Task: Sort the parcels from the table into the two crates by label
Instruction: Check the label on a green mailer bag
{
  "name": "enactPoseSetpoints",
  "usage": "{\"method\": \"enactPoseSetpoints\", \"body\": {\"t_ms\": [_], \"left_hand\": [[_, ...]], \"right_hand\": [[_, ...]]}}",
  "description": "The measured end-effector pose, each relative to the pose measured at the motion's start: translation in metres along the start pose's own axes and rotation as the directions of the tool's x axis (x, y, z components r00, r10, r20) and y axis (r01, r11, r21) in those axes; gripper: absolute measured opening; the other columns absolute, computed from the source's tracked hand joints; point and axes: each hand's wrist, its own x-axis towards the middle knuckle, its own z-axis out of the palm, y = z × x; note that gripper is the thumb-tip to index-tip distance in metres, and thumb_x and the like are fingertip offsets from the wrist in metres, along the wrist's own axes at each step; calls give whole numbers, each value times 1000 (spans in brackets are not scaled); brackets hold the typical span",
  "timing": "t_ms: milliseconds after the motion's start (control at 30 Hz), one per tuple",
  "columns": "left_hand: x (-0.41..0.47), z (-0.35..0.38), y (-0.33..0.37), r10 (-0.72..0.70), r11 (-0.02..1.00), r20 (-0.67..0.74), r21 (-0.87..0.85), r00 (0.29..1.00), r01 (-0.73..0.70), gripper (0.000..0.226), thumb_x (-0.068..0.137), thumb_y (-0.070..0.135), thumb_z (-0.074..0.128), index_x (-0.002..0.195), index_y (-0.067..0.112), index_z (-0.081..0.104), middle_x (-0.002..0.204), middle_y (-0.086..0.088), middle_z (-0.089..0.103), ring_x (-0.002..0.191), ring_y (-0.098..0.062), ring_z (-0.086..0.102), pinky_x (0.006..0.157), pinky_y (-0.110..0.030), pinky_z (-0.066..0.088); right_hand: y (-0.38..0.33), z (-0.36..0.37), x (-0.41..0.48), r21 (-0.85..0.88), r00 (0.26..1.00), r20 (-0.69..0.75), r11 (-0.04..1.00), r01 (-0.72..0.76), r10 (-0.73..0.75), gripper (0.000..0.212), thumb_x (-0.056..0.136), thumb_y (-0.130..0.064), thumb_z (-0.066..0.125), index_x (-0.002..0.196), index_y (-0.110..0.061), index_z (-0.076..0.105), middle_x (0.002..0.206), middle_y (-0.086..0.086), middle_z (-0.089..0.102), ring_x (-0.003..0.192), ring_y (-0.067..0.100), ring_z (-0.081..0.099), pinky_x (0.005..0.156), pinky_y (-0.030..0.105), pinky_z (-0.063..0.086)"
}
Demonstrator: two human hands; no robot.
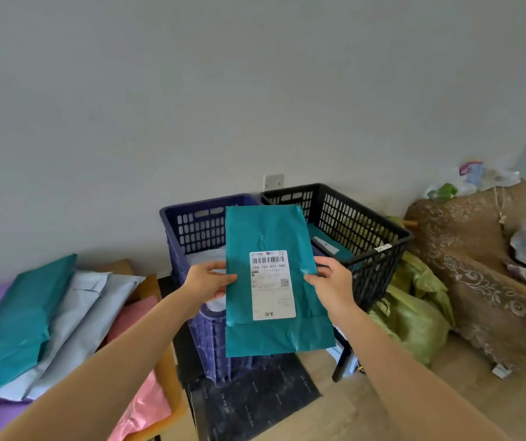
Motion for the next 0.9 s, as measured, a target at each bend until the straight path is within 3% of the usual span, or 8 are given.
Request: {"method": "enactPoseSetpoints", "body": {"t_ms": [133,400,567,800,900], "left_hand": [[56,0,13,-24,999,-39,-37,999,22,35,86,4,69,120,6,61,98,-10,69,76,-16,66,64,-24,54],[151,-2,17,-131,989,-147,-83,981,119,32,88,1,65,120,3,59,92,-7,66,70,-12,62,55,-17,50],[191,1,1,-232,972,-204,-90,951,218,31,91,-2,60,121,0,60,117,-15,65,99,-26,64,74,-25,50],[238,2,-36,-362,932,-321,-151,875,330,26,88,-4,62,114,-1,62,115,-15,66,102,-28,64,79,-32,52],[258,2,-51,-406,914,-345,-170,846,368,28,88,-6,62,115,-1,62,113,-16,66,106,-31,64,88,-39,54]], "right_hand": [[-1,26,67,-61,999,45,998,-2,5,31,84,6,63,107,-15,62,98,4,69,91,20,66,83,36,55],[11,83,171,-186,987,159,982,4,26,30,85,6,61,105,-15,61,97,3,67,89,18,65,82,36,56],[34,108,201,-272,971,226,962,-13,77,29,86,8,58,104,-14,60,90,-3,64,83,13,62,76,34,55],[70,144,245,-364,932,319,930,-50,175,29,85,12,57,104,-10,62,86,-2,62,81,19,61,79,43,56],[88,159,265,-368,906,357,926,-87,227,34,84,13,57,109,-9,63,100,10,66,86,26,64,78,48,57]]}}
